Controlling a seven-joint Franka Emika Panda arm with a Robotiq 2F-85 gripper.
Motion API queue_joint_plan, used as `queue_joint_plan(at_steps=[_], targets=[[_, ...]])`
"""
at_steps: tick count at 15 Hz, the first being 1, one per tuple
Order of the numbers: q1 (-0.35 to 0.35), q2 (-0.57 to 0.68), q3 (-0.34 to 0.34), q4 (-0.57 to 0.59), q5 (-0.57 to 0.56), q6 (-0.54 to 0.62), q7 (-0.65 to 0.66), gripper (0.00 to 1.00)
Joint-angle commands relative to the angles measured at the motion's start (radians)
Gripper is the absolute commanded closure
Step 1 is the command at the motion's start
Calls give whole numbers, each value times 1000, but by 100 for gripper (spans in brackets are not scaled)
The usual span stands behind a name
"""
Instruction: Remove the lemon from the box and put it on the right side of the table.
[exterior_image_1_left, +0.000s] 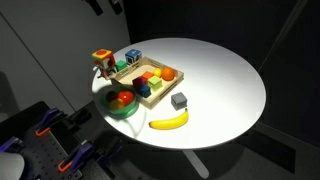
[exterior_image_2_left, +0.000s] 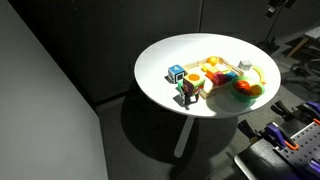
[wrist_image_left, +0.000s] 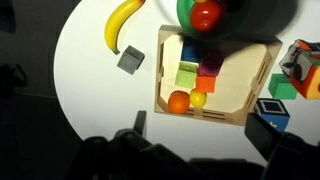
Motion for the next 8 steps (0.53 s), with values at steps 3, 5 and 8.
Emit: queue_joint_plan(at_steps=[3,5,8], targets=[[2,0,-1,2,0,-4,0,0],[2,0,-1,2,0,-4,0,0],[9,15,4,25,13,-29,12,0]])
